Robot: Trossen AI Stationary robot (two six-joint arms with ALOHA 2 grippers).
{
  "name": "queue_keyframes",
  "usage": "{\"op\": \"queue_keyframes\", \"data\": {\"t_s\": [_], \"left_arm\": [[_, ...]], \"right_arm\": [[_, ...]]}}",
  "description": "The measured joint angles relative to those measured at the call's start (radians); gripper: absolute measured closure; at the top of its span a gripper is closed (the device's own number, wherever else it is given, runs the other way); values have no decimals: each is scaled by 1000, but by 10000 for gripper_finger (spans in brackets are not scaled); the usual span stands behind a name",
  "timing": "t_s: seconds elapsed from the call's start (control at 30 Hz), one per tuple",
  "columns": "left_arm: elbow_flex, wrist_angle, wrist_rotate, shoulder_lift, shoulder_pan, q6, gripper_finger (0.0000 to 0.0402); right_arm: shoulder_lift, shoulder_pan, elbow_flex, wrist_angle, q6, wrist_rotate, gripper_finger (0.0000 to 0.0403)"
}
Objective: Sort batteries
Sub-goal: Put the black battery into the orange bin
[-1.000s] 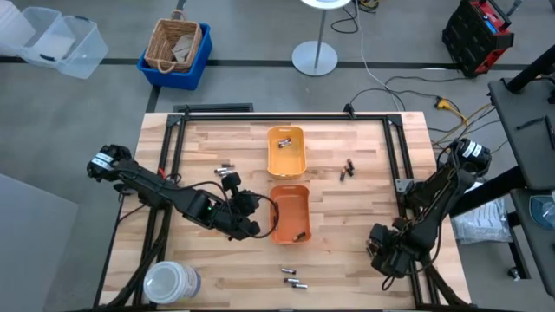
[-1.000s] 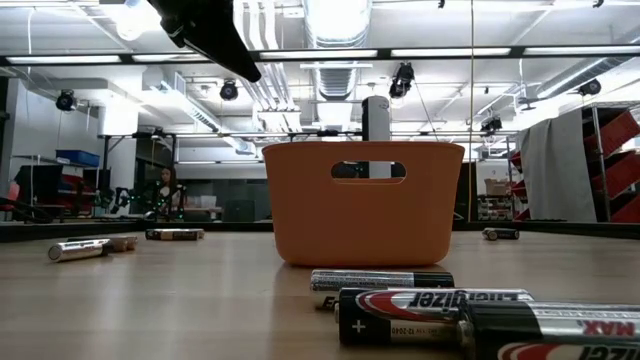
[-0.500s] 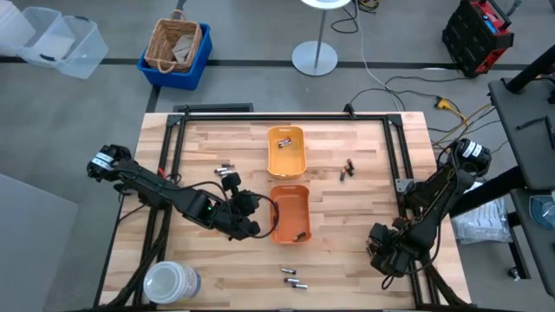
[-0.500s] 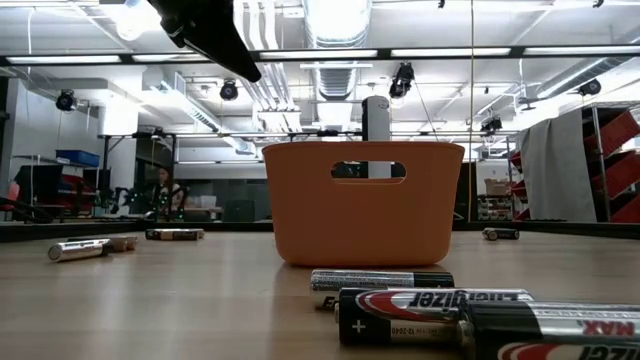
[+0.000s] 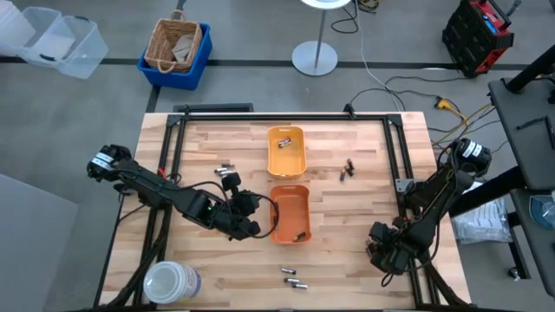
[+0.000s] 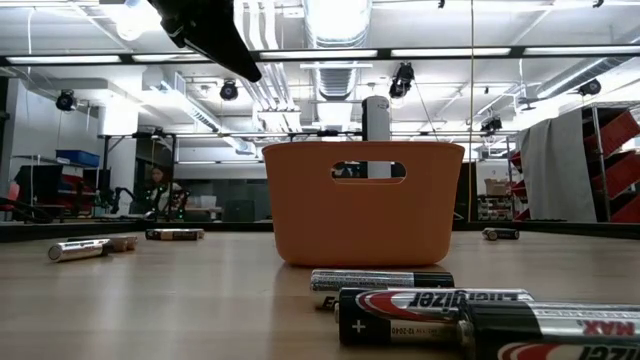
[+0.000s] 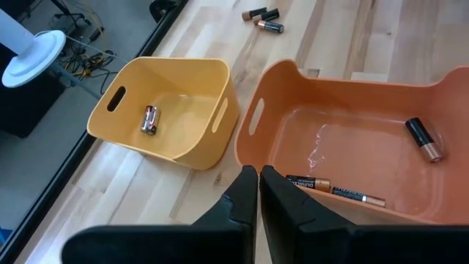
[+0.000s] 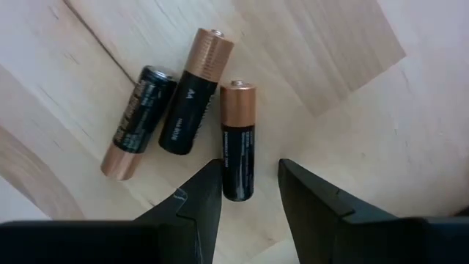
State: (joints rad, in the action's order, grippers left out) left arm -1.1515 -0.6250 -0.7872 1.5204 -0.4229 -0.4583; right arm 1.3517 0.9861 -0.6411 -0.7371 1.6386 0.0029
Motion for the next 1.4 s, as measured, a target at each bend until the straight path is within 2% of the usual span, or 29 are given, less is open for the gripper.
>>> {"op": "queue_keyframes", "data": {"t_s": [0.33, 0.7, 0.97, 1.1, 1.23, 1.33, 1.4], "left_arm": [[0, 4, 0, 0, 0, 0, 402], [0, 5, 0, 0, 0, 0, 402], [0, 14, 0, 0, 0, 0, 402], [0, 21, 0, 0, 0, 2, 402], [0, 31, 0, 0, 0, 11, 402], [0, 39, -8, 0, 0, 18, 402], [0, 53, -9, 0, 0, 31, 402]], "right_arm": [[-2, 0, 16, 15, -41, 8, 282], [-2, 0, 39, 14, -41, 7, 367], [-39, -3, 35, -19, -11, 11, 366], [-108, -4, -30, -204, 12, 112, 367], [-165, -34, -101, -302, -49, 286, 367], [-194, -86, -133, -225, -182, 478, 367], [-202, -139, -132, -159, -326, 558, 368]]}}
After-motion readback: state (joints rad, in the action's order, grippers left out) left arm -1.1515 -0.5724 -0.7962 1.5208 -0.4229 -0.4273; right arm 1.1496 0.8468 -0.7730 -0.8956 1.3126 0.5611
